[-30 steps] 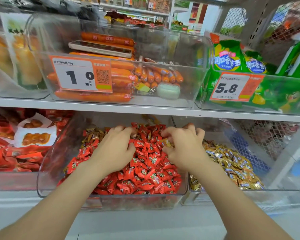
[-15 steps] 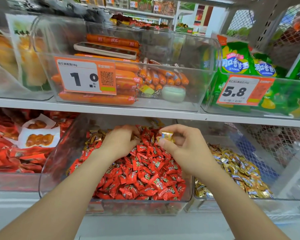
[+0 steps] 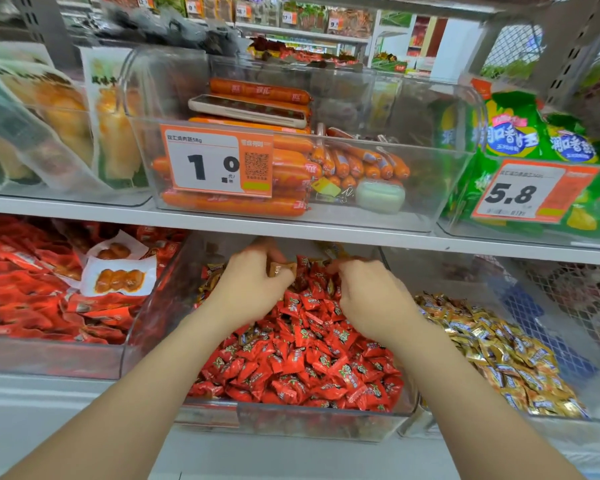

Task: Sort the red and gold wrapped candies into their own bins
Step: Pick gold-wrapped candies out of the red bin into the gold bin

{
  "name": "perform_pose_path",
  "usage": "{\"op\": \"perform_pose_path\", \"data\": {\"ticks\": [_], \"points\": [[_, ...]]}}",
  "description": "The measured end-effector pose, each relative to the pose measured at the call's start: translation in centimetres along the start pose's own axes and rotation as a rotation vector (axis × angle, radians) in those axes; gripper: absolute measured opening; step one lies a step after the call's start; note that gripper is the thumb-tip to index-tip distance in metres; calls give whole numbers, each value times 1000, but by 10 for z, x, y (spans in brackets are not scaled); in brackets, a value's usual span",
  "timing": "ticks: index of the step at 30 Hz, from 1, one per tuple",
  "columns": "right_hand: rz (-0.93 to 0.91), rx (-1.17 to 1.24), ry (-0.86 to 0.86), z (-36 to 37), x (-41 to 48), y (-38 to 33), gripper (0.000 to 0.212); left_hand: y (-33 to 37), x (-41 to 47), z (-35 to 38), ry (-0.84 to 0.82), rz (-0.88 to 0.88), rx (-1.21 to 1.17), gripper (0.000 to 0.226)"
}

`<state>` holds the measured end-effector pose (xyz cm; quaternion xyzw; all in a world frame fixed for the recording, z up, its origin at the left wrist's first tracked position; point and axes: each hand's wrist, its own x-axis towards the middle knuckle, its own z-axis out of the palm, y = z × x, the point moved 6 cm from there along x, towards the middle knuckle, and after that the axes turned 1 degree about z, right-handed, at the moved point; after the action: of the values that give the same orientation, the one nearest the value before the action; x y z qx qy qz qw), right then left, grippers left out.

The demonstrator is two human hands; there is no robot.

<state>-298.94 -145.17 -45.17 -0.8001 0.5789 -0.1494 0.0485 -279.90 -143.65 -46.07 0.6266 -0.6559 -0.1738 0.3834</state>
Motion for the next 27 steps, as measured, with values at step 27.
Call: {"op": "perform_pose_path", "data": {"ticks": [27], "points": [[-92,191,121,4,15,-43,38,-42,-43,-29,-306,17,456,41]]}}
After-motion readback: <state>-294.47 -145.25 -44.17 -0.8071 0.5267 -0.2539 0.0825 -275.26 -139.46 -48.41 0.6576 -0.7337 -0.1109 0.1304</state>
